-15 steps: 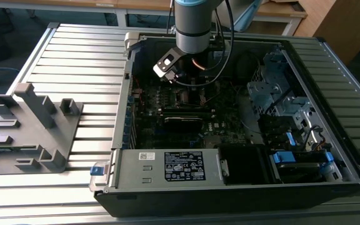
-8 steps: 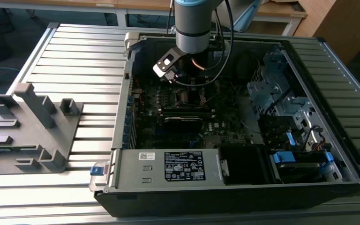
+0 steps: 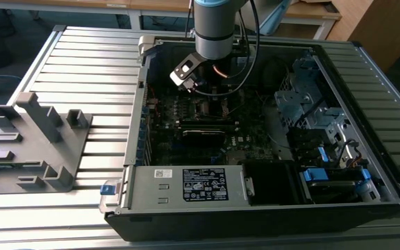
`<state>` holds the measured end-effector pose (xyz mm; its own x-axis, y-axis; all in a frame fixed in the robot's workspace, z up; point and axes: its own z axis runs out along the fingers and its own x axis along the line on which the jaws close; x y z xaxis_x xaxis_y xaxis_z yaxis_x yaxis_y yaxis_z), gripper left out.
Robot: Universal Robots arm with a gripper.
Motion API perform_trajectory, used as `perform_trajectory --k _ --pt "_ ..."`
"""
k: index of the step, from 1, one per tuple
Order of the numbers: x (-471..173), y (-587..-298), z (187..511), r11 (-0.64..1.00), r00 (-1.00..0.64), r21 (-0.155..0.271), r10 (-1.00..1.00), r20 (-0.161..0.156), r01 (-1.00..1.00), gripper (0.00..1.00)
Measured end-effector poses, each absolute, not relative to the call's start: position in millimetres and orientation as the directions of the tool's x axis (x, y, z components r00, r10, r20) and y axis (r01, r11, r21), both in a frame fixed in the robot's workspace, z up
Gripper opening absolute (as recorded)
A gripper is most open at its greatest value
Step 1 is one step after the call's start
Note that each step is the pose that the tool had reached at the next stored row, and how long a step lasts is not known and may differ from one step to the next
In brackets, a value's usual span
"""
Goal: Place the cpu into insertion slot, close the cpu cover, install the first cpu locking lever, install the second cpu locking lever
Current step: 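Place the cpu into insertion slot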
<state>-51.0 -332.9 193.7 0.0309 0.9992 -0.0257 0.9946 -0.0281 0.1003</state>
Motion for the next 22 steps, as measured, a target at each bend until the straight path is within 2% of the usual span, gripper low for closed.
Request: perform_trajectory --k 22 --pt "-51.0 -333.1 192.8 -0.026 0.028 0.104 1.0 -0.014 0.994 0.54"
